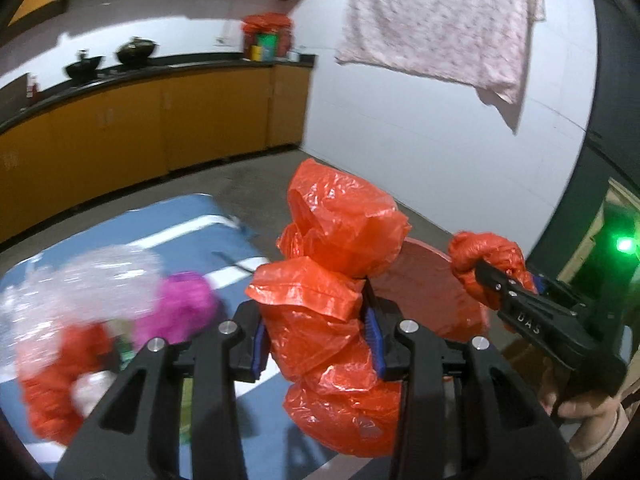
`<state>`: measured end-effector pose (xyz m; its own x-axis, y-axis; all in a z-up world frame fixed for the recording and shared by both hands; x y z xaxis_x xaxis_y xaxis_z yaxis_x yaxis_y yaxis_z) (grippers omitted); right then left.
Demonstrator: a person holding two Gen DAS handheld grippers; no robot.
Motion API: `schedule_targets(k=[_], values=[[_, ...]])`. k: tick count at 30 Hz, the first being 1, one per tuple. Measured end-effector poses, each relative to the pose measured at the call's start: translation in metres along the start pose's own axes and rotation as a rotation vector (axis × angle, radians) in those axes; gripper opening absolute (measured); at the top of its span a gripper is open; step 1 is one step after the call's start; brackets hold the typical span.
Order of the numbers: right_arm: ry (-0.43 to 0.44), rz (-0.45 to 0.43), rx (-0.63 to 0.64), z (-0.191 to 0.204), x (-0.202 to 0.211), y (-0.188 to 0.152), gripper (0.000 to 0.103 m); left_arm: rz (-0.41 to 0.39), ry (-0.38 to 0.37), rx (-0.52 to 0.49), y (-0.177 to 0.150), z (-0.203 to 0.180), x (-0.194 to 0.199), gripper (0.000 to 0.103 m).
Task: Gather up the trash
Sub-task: 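Carry both orange bags to the orange basket and open both tools, then grasp an orange bag with the left tool while the right tool grasps the green bag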
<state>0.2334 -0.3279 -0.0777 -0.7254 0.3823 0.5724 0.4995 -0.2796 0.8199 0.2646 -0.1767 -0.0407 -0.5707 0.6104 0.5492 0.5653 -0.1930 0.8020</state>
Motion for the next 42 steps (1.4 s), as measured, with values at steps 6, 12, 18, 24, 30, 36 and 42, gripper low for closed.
schedule_targets(k=[6, 12, 18, 24, 30, 36, 42], values=[[-0.021, 0.012, -0.034, -0.018, -0.019, 0.000, 0.044, 0.085, -0.047, -0.005, -0.006, -0.020, -0.070, 0.038], [-0.014, 0.017, -0.063, -0.025, -0.034, 0.003, 0.044, 0.131, -0.060, 0.010, -0.013, -0.015, -0.106, 0.038], [0.002, -0.005, -0.087, -0.024, -0.038, 0.012, 0.045, 0.154, -0.081, 0.015, -0.015, -0.015, -0.126, 0.038], [0.022, -0.036, -0.129, -0.029, -0.035, 0.018, 0.069, 0.172, -0.079, 0.035, -0.018, -0.012, -0.136, 0.060], [-0.005, -0.051, -0.161, -0.043, -0.030, 0.022, 0.080, 0.170, -0.053, 0.070, -0.021, 0.004, -0.125, 0.067], [-0.064, -0.116, -0.104, -0.041, -0.010, 0.020, 0.097, 0.093, 0.017, 0.084, -0.016, 0.017, -0.083, 0.083], [-0.075, -0.138, -0.050, -0.024, 0.005, 0.013, 0.100, 0.004, 0.131, 0.103, -0.022, 0.043, -0.019, 0.089]])
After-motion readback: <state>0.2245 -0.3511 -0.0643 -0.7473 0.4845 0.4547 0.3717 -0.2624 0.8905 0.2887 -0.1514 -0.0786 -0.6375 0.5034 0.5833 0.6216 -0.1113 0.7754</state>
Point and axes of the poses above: each gripper's, at about its wrist camera, not at the fingertips, and x roughly against the way its jaws point, z to its left, y to its top, the point moved 8 cm from there along -x, roughly the way its jaws point, and after that the axes turned 10 degrees about -y, right-handed, at the moved point
